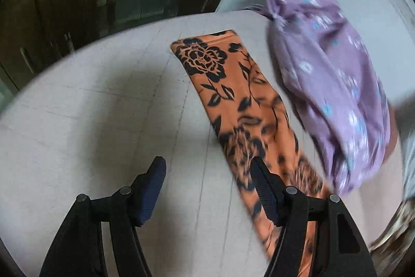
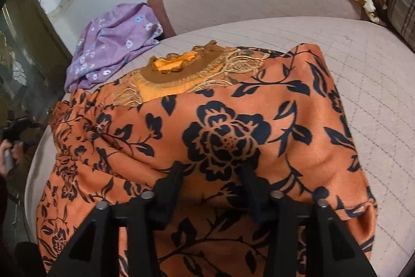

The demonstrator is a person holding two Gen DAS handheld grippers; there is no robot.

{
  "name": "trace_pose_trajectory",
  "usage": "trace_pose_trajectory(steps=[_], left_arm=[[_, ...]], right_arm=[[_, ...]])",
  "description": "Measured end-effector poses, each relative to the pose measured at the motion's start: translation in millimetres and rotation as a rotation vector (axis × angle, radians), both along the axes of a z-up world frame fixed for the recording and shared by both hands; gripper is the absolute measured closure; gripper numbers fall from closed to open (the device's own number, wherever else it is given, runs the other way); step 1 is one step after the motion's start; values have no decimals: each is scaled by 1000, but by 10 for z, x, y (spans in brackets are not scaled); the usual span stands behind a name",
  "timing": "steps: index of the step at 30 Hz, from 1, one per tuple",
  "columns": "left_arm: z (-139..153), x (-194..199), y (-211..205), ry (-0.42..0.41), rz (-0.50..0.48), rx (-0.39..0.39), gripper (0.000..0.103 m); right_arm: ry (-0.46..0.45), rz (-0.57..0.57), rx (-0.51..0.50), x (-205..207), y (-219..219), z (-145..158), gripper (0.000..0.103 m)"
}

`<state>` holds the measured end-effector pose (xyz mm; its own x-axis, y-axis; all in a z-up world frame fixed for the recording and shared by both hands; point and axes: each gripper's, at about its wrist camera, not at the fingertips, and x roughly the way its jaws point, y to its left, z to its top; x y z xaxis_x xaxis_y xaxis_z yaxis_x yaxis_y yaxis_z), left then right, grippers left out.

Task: Fold small clothes

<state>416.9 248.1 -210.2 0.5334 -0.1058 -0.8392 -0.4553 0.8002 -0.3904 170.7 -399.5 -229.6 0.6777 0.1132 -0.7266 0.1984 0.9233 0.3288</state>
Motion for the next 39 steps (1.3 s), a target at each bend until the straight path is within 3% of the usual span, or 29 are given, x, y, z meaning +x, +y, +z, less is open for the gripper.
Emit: trace_pose_trajectory(steps=[4, 6, 8, 9, 10, 13, 17, 22, 26, 29, 33, 36, 38, 39], left_arm=[[-130, 319, 44, -42, 30, -32, 36], [-150, 466, 6, -64, 38, 7, 36], [-174, 588, -21, -92, 28, 18, 62], [-205, 644, -47, -86, 14, 6, 87], [-241, 690, -81, -60, 9, 19, 94], [-144, 700, -203, -81, -7, 117, 96], [284, 552, -532, -157, -97, 194, 96], [1115, 130, -1410, -287, -358, 295, 96], [1683, -357, -2426, -366, -601, 341, 96], [1894, -730, -3209, -405, -767, 343, 96], [1896, -1273, -4178, -385, -1005, 302, 94], [1855, -1643, -4737, -327, -1195, 272, 82], [1905, -1878, -4859, -362, -1241, 267, 64], [1937, -1955, -4844, -387, -1239, 271, 48]], right_arm=[[-2, 4, 0, 1, -11, -1, 50], [-5, 1, 22, 3, -46, -7, 50], [-11, -6, 41, -9, -72, -15, 50], [-13, -8, 48, -2, -79, -20, 50], [-16, -12, 53, -1, -83, -23, 50], [-22, -19, 68, 13, -95, -24, 50], [-34, -34, 99, 7, -130, 5, 51], [-115, -98, 142, -138, -312, 224, 51], [-197, -178, 166, -314, -531, 421, 50], [-239, -255, 208, -459, -754, 511, 50], [-297, -352, 266, -662, -1076, 603, 50], [-322, -410, 299, -787, -1271, 617, 49], [-315, -424, 334, -811, -1363, 595, 49], [-307, -427, 345, -811, -1380, 584, 48]])
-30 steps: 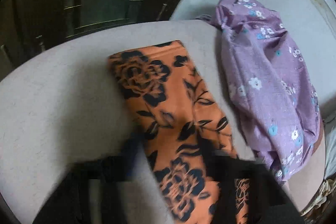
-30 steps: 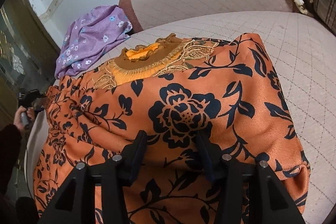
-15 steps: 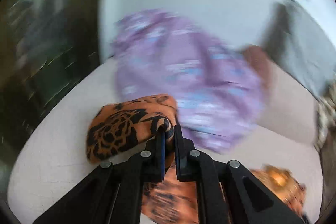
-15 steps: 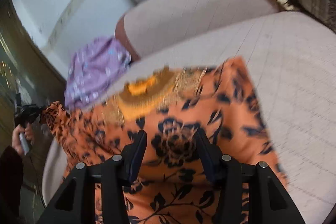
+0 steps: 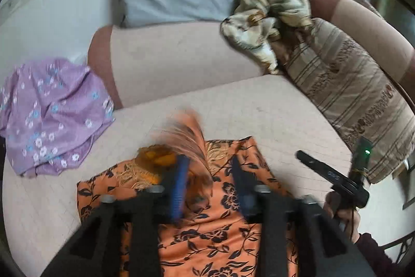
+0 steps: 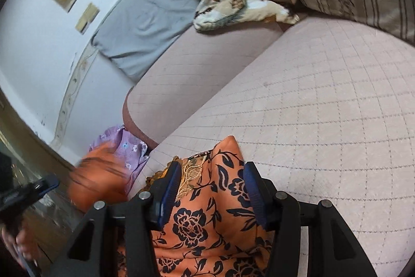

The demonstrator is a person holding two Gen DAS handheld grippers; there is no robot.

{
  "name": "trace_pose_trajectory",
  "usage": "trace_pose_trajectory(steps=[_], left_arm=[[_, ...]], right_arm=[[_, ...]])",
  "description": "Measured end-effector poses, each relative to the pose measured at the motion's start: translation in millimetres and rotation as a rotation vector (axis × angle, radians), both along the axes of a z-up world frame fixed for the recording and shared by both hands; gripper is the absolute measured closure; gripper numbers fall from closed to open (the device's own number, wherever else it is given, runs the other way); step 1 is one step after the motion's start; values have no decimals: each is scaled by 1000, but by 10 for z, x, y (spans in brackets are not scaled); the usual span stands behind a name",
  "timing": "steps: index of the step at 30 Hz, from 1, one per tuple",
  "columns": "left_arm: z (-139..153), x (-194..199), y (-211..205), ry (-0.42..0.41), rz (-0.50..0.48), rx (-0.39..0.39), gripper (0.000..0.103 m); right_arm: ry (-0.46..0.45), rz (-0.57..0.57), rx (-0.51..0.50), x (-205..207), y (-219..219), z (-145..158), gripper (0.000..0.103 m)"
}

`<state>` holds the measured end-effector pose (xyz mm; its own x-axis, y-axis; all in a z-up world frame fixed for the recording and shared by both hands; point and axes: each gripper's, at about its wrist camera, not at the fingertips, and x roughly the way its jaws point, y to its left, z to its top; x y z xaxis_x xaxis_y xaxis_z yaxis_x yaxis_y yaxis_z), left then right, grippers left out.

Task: Fold small clothes

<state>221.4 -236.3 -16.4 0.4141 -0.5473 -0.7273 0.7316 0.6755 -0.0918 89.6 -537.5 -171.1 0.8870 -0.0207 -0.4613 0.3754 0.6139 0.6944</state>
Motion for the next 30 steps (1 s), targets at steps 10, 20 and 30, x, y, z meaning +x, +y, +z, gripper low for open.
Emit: trace_pose_trajectory(steps=[10, 20, 30], left_arm=[[-949, 628, 1068, 35, 373, 142, 33], [-1974, 1039, 1736, 116, 550, 288, 33], [-1894, 784, 1882, 80, 583, 252, 32]], right_arm=[[36, 149, 2, 319, 273, -102, 40], [151, 251, -18, 911, 463, -477, 42], [167, 324, -210, 985, 754, -134, 93]])
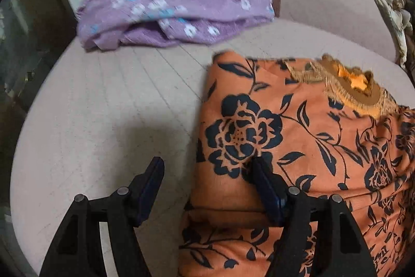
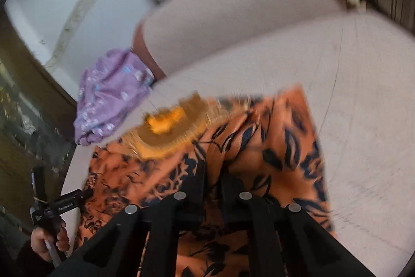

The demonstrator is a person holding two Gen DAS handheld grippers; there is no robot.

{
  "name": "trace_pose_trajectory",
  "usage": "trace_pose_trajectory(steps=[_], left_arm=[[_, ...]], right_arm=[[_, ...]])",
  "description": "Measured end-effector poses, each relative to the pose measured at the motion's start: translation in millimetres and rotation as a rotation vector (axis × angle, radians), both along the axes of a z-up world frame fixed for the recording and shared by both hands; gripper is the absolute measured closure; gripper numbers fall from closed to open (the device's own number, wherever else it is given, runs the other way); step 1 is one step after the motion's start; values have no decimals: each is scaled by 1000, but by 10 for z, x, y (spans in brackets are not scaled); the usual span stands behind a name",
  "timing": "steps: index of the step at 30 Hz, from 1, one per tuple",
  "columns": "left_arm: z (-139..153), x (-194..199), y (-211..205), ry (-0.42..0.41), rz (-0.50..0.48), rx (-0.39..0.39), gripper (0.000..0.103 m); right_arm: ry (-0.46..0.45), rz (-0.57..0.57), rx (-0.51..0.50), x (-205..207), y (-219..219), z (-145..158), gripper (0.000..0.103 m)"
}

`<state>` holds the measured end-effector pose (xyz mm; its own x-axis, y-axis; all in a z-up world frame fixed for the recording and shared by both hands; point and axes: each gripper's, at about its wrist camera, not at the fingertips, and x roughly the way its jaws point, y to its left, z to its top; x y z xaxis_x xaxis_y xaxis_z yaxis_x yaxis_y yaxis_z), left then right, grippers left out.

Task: Fold small clothes

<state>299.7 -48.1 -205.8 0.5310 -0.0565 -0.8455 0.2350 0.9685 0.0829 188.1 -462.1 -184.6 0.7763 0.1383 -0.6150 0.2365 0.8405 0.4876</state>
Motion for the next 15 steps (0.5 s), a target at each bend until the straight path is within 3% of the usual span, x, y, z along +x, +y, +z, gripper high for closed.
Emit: trace_pose_trajectory(steps=[2, 4, 7, 8, 9, 11, 14, 15], left_arm=[[80, -100, 13, -71, 11, 4, 32], [66, -163, 1, -93, 9, 25, 32], [-148, -160, -87, -24, -18, 66, 31], [-144, -185, -99, -42, -10, 71, 31], [-111, -197, -120, -51, -7, 79, 31], [0, -226, -156, -64, -16, 65, 31], [148, -281, -244, -135, -32, 52, 31], [173, -273, -287, -153, -38, 58, 30]], right_arm=[[-47, -30, -6, -191, -87, 189, 93], [-22, -48, -1, -322, -179, 186, 93], [199, -79, -44, -266, -311, -165, 89], [309, -48, 16, -184, -345, -371, 89], [334, -54, 84, -181, -394, -456, 89], [298, -82, 122, -225, -465, -313, 88], [160, -173, 11, -360, -511, 39, 86], [112, -202, -21, -399, -498, 103, 81]])
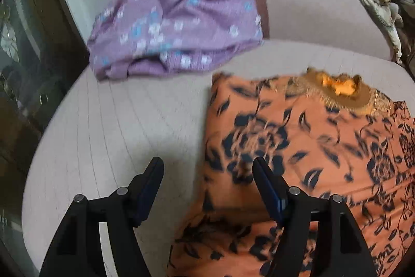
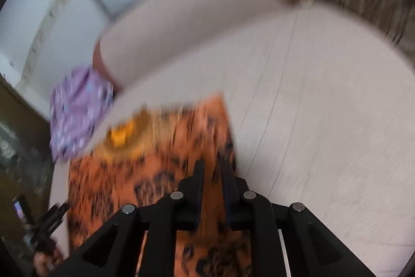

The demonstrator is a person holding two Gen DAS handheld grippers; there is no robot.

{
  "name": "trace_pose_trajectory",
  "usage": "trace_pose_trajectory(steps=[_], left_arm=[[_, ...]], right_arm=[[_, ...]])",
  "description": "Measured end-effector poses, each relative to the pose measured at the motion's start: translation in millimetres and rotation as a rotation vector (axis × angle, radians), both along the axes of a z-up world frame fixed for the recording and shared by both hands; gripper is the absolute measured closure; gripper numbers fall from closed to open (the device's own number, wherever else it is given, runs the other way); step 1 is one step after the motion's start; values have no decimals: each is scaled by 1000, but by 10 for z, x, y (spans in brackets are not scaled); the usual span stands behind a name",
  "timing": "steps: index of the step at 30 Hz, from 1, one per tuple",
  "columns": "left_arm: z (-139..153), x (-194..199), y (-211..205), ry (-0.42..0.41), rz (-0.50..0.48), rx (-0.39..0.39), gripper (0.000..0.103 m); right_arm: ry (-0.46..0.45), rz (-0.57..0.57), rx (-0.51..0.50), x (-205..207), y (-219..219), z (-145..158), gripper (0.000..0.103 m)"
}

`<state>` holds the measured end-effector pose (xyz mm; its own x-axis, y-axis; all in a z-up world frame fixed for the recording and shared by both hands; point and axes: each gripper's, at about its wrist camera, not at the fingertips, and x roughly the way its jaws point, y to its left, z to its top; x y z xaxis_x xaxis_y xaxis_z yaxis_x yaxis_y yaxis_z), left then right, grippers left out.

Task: Fold small clothes

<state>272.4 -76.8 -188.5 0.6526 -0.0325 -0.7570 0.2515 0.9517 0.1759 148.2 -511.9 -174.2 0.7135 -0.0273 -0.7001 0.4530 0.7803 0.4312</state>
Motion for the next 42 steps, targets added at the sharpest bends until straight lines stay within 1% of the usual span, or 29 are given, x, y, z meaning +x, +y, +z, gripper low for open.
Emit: trace_pose_trajectory(steps=[1, 2, 4, 5, 6, 7, 8, 9, 10, 11, 13, 17, 18, 19, 21, 23, 26, 28, 29, 30, 31, 32, 33, 35, 36, 38, 39, 40, 42], left_arm=[[-18, 29, -48, 3, -6, 9, 30], [-55, 53, -80, 14, -5, 18, 30], [-262, 152, -123, 76, 6, 60, 29], [-405, 203, -138, 128, 11, 90, 27], [-399, 200, -112, 117, 22, 68, 27], [-345, 184, -74, 114, 36, 44, 27], [-302, 167, -40, 131, 40, 34, 27], [-242, 124, -8, 142, 29, 25, 27], [-191, 68, 16, 134, 14, 29, 27], [-124, -18, 55, 118, 2, 54, 27], [-31, -180, 163, 101, -11, 73, 27], [101, -534, 505, 122, -13, 24, 27], [124, -650, 626, 139, -8, 6, 27], [129, -728, 736, 157, -5, -13, 26], [128, -959, 972, 207, -11, -54, 26], [85, -1162, 1122, 242, -11, -78, 26], [-6, -1395, 1364, 283, -2, -117, 26], [-77, -1546, 1505, 314, 19, -162, 26], [-103, -1591, 1546, 333, 19, -192, 27], [-141, -1650, 1573, 351, 5, -227, 41], [-169, -1665, 1575, 362, -6, -234, 61], [-188, -1704, 1560, 378, -21, -233, 68], [-200, -1742, 1523, 389, -41, -233, 72], [-192, -1784, 1463, 389, -68, -236, 72], [-184, -1811, 1432, 391, -84, -233, 72], [-184, -1841, 1392, 406, -98, -228, 63], [-198, -1842, 1390, 424, -94, -231, 43], [-206, -1840, 1402, 437, -86, -238, 27], [-247, -1848, 1412, 473, -70, -264, 26]], right_arm=[[-19, 8, -6, 9, 15, 13, 80], [-14, 56, 15, 72, 59, -17, 80], [38, 166, 78, 224, 160, -166, 80], [85, 217, 102, 305, 229, -303, 80], [158, 250, 107, 393, 286, -438, 79], [195, 258, 89, 440, 324, -521, 80], [161, 242, 62, 434, 318, -478, 81], [157, 243, 68, 428, 301, -420, 80], [151, 249, 91, 402, 283, -381, 80], [118, 251, 129, 353, 266, -345, 80], [83, 238, 152, 244, 238, -306, 80], [43, 221, 185, -3, 291, -230, 77], [28, 218, 197, -95, 308, -208, 71], [14, 217, 204, -168, 312, -172, 55], [-15, 210, 193, -342, 358, -102, 29], [-43, 191, 178, -544, 387, -64, 29], [-41, 168, 194, -941, 337, -74, 29], [-28, 142, 200, -1168, 309, -106, 29], [-21, 128, 206, -1298, 292, -123, 29], [-20, 118, 213, -1417, 275, -134, 29], [-19, 109, 222, -1531, 262, -144, 29], [-15, 101, 234, -1650, 253, -158, 29], [-8, 100, 251, -1767, 248, -174, 29], [11, 113, 286, -1965, 256, -205, 29], [27, 116, 295, -2050, 275, -217, 29], [79, 124, 316, -2203, 312, -261, 29], [114, 124, 333, -2265, 334, -298, 29], [143, 125, 351, -2313, 358, -337, 29], [189, 133, 391, -2374, 430, -427, 31]])
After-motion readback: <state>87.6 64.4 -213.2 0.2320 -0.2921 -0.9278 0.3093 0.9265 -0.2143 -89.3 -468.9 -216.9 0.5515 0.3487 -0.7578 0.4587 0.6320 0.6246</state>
